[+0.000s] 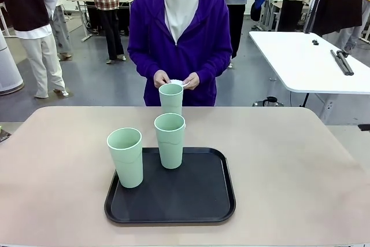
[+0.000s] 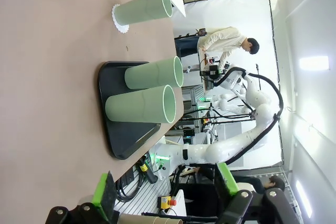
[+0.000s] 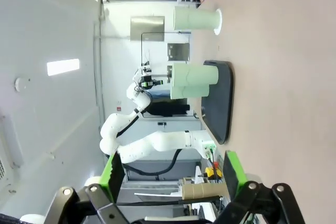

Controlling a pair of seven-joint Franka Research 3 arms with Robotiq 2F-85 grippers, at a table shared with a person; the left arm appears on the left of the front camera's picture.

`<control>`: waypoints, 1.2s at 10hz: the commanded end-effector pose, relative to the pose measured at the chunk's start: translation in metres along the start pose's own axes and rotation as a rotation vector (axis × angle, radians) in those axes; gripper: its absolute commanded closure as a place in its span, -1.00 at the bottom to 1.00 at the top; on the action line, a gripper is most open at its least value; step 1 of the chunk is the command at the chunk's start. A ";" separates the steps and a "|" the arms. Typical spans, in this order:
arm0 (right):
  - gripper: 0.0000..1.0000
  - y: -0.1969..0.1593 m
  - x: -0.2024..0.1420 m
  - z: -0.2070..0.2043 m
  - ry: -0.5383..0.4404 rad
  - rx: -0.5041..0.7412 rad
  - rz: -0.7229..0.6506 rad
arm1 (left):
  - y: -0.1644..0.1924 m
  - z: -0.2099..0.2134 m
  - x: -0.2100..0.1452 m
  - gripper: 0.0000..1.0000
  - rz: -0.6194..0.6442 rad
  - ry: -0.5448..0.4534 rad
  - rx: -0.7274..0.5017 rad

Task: Place coasters on the table and set cups on them.
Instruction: Take one Reusable plastic cup from the Flat Tray and place it on a coaster set by the human.

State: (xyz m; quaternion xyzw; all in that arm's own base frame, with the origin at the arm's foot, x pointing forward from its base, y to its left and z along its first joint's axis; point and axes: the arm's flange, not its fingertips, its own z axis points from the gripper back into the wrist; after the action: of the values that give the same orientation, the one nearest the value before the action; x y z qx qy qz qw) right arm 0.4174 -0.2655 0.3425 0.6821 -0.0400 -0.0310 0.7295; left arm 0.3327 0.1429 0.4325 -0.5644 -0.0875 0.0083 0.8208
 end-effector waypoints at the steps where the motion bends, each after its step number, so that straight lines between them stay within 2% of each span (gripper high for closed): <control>1: -1.00 0.009 -0.024 0.003 -0.111 0.000 -0.041 | -0.001 0.002 -0.001 -1.00 -0.015 -0.001 -0.009; 3: -1.00 0.008 -0.041 0.009 -0.143 0.003 -0.029 | -0.001 0.002 -0.001 -1.00 -0.015 -0.001 -0.009; 12: -1.00 0.002 -0.040 0.019 -0.114 0.004 -0.020 | -0.001 0.002 -0.001 -1.00 -0.015 -0.001 -0.009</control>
State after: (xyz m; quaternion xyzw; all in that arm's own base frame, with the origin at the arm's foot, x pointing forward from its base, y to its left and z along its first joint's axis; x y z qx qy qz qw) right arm 0.3748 -0.2786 0.3446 0.6804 -0.0757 -0.0788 0.7246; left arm 0.3327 0.1429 0.4325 -0.5644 -0.0875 0.0082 0.8208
